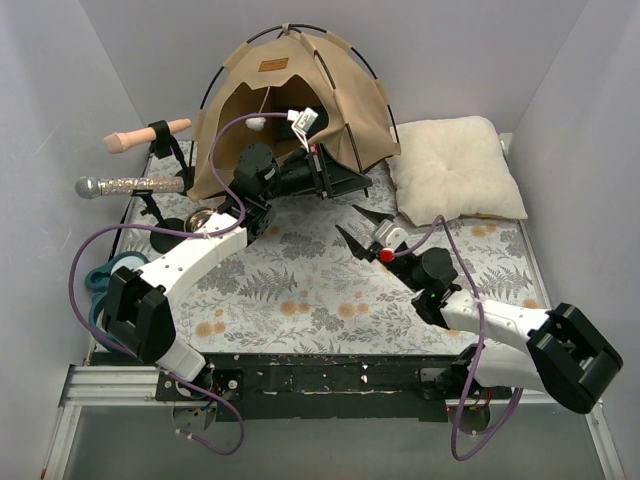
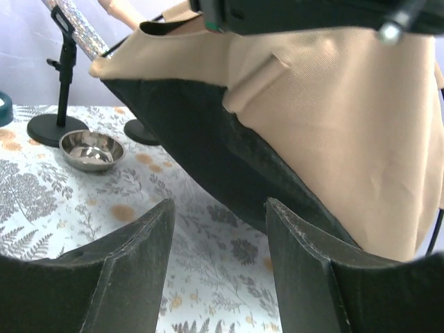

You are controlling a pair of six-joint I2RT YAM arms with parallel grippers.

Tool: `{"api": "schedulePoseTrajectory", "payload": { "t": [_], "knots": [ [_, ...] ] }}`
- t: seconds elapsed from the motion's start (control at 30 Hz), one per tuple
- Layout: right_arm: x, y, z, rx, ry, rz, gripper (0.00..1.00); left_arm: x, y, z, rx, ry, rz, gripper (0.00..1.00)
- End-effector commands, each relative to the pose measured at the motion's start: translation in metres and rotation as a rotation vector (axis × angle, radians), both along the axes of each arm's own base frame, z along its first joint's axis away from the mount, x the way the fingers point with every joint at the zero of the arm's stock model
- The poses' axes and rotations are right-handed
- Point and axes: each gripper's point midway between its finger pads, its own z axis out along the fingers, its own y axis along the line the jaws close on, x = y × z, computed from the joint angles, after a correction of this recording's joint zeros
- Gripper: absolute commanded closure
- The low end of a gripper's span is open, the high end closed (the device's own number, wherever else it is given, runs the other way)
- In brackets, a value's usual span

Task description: Set up the pet tent

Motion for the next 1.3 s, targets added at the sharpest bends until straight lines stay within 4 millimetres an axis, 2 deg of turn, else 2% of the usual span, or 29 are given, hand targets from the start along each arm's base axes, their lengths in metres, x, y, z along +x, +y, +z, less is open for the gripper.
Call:
{"api": "schedulePoseTrajectory", "payload": {
  "t": [0.0,0.13,0.23,0.43,0.8,0.9,1.03,1.27],
  "knots": [
    [-0.010,-0.003,0.088,0.186,-0.309,-0.071,0.38,-0.002,0.008,0.033,-0.044,-0.091,0.023,1.00],
    [-0.001,-0.002,0.106,0.238,-0.343,-0.135,0.38,-0.003,0.010,0.032,-0.047,-0.087,0.024,1.00],
    [0.007,-0.002,0.113,0.263,-0.333,-0.182,0.38,-0.004,0.010,0.033,-0.054,-0.085,0.020,1.00],
    [0.011,0.003,0.115,0.278,-0.331,-0.199,0.38,-0.003,0.011,0.036,-0.063,-0.088,0.029,1.00],
    [0.021,0.011,0.118,0.308,-0.294,-0.222,0.50,-0.004,0.013,0.034,-0.062,-0.082,0.040,1.00],
    [0.029,0.011,0.115,0.301,-0.270,-0.250,0.64,-0.005,0.014,0.034,-0.062,-0.086,0.044,1.00],
    [0.028,0.011,0.107,0.277,-0.252,-0.246,0.99,-0.001,0.017,0.033,-0.058,-0.095,0.065,1.00],
    [0.014,0.004,0.094,0.207,-0.251,-0.219,0.99,0.034,0.035,0.022,-0.027,-0.122,0.167,1.00]
  ]
}}
